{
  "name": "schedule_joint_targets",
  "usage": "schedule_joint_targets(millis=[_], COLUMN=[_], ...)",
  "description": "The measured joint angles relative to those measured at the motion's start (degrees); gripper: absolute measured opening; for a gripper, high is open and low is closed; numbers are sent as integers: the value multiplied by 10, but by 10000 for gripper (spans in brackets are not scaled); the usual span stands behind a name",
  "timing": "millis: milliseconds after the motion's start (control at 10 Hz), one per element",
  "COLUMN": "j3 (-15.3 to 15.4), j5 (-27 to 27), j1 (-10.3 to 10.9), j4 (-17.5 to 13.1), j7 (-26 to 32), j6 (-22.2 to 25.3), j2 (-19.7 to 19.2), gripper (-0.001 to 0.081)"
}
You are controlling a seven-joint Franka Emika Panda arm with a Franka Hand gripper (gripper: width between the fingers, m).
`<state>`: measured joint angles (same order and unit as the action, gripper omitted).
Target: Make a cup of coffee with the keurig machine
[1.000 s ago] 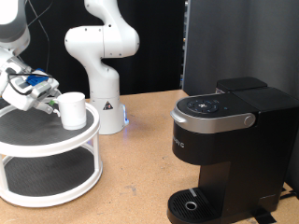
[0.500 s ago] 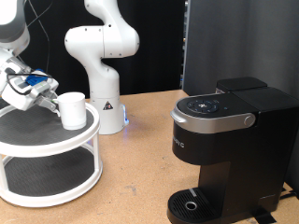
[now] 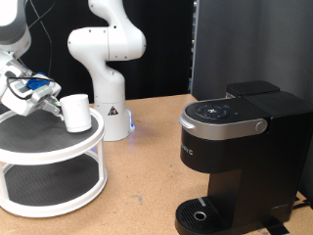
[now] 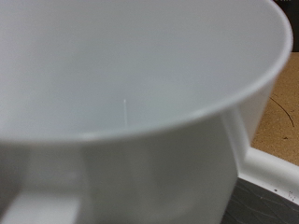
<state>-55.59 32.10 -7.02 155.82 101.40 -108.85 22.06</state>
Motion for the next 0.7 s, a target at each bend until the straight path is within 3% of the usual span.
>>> schedule_joint_targets(millis=[300,700], j3=[13,62], j5=[-6,-46], j1=[-10,-44], j4=[-10,-45], j7=[-51,-179], j6=[28,126], j2=[10,66], gripper=[77,77])
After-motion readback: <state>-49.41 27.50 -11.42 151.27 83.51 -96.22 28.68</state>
